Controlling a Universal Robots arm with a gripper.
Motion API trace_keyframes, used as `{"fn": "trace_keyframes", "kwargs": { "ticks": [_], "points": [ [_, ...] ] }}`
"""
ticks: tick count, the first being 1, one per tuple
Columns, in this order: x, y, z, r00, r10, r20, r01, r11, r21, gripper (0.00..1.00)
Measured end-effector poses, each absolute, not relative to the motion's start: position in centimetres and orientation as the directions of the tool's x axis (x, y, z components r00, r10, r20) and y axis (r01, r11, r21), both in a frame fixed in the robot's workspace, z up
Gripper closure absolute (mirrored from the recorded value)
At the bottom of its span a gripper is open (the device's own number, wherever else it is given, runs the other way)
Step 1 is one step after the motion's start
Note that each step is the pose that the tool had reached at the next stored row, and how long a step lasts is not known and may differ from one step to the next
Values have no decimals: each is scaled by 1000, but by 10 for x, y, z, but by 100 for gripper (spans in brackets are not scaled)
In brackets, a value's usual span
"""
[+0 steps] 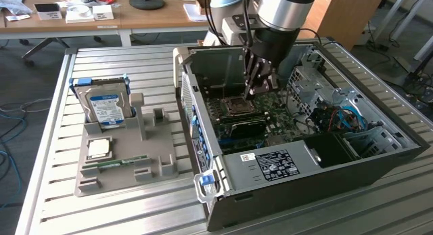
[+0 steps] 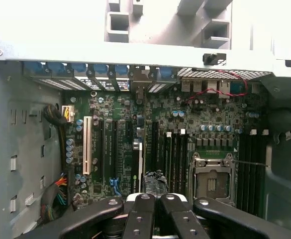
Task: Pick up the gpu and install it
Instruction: 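Press down on the gpu until it lock into place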
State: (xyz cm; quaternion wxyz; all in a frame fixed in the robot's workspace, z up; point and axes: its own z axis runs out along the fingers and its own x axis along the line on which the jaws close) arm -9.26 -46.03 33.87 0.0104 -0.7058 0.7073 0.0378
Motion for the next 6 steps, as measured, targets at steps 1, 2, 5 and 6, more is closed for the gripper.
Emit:
{"fn": "trace_keyframes", "kwargs": {
  "ticks": [1, 2, 5, 6],
  "points": [
    [-93, -460, 339, -3, -998, -68, -999, 1, 39, 89],
    [-93, -460, 339, -4, -998, -68, -999, 1, 39, 89],
    [-93, -460, 339, -4, -998, -68, -999, 1, 39, 89],
    [-93, -460, 339, -4, -998, -68, -999, 1, 39, 89]
  ]
}}
